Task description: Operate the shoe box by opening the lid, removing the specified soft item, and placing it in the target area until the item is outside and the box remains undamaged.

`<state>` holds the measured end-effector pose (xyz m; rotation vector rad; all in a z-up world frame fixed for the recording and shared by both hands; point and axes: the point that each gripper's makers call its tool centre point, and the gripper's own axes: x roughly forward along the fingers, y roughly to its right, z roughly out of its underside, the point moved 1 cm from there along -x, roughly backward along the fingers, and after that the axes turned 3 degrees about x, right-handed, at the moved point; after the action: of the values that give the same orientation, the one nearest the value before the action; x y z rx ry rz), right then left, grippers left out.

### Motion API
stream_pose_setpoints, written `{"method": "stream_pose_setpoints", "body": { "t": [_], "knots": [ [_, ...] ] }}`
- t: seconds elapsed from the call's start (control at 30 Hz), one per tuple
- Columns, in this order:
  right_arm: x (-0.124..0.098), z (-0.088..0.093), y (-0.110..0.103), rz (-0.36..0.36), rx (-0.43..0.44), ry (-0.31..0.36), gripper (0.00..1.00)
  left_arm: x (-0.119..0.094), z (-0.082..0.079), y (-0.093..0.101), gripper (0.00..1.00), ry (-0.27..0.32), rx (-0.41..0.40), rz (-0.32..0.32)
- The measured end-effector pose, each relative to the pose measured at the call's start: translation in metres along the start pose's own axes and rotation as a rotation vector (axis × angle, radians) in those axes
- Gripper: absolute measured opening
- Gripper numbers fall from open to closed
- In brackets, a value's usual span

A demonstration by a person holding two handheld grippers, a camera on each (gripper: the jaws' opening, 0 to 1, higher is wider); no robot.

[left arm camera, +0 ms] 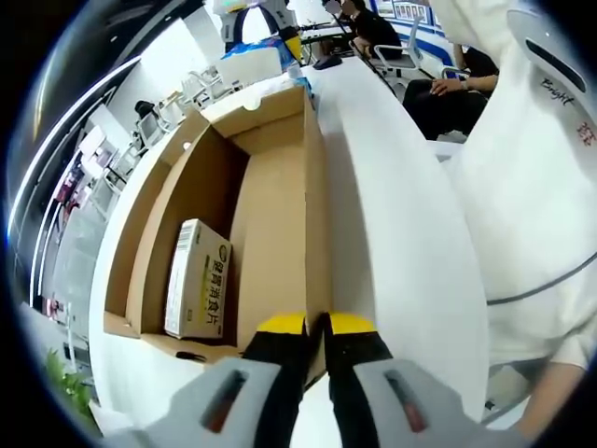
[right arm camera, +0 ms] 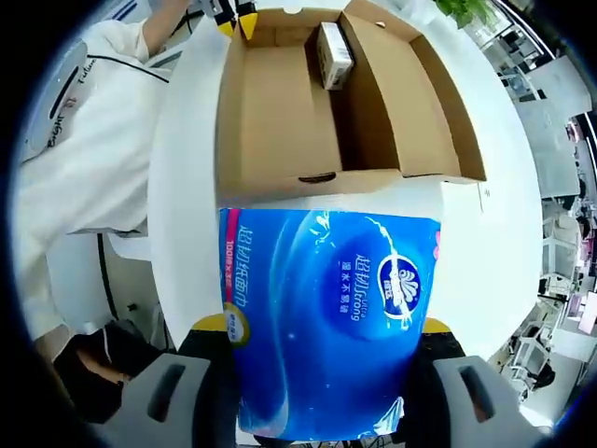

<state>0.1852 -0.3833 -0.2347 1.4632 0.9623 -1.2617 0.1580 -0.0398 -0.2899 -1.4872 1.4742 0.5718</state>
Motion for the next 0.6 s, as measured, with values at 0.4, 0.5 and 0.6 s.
{"method": "stream_pose_setpoints", "body": {
  "t": [0.4, 0.5, 0.6],
  "knots": [
    [0.016, 0.004, -0.002, -0.017, -0.008, -0.004, 0.69, 0.000, 0.000, 0.000, 0.05, -0.001, 0.006, 0.001],
    [0.016, 0.004, -0.002, -0.018, -0.010, -0.001, 0.69, 0.000, 0.000, 0.000, 0.05, -0.002, 0.015, 0.001],
    [0.016, 0.004, -0.001, -0.011, -0.023, -0.002, 0.69, 0.000, 0.000, 0.000, 0.05, -0.001, 0.013, 0.000]
  ]
}}
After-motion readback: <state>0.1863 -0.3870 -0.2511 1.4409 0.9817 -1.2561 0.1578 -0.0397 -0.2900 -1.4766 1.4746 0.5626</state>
